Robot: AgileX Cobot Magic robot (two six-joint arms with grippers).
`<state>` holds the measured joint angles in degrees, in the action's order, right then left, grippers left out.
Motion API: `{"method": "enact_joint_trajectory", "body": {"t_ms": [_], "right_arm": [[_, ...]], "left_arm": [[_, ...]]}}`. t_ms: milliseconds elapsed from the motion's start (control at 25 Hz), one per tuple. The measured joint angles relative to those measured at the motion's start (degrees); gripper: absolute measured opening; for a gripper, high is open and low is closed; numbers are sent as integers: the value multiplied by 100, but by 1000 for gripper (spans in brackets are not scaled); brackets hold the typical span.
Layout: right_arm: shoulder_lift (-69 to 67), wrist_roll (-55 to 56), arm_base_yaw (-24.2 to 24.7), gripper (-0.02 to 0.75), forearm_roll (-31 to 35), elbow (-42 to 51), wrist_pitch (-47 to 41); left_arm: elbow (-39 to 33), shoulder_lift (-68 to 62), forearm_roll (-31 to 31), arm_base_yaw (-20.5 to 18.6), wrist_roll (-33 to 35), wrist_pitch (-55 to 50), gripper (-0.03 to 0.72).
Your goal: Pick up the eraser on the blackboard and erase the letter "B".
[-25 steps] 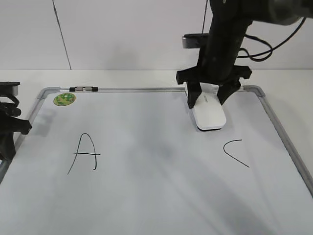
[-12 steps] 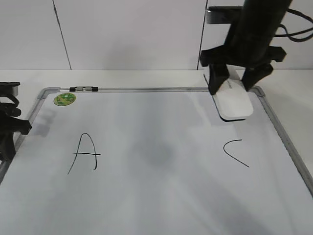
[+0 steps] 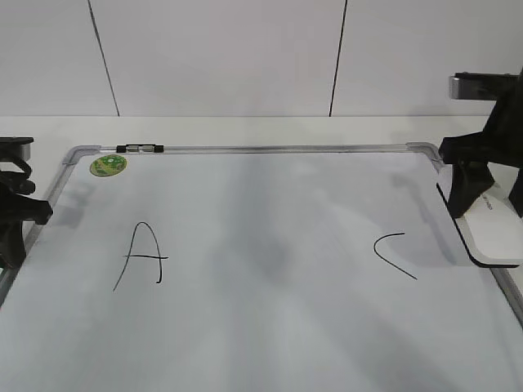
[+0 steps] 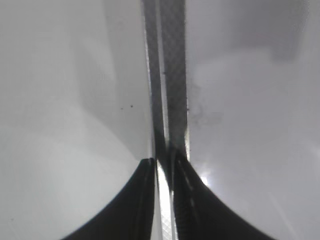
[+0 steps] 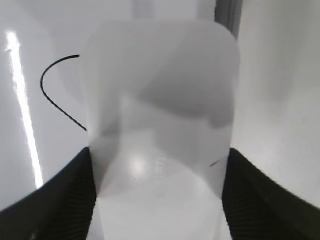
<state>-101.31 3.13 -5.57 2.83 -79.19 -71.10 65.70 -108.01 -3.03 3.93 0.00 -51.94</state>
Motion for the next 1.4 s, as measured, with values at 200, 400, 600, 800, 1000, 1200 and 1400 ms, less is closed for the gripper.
{"method": "enact_joint_trajectory", "body": {"t_ms": [200,400,600,800,1000,1200,1400], "right_arm": [[-66,-354,170,517,103,39,48],[-413,-452,175,517,260,39,170],[-586,-475,175,517,318,39,317],[-599,-478,184,517,237,39,483],[-727,-488,188,517,186,39,483],[-851,-488,197,517,186,39,483],[-851,-488,197,517,186,39,483]], "left_arm": [[0,0,0,0,0,0,109],[0,0,0,0,0,0,110],[0,0,0,0,0,0,112],[0,0,0,0,0,0,115],[0,0,0,0,0,0,118],[0,0,0,0,0,0,119],[0,0,0,0,0,0,120]]}}
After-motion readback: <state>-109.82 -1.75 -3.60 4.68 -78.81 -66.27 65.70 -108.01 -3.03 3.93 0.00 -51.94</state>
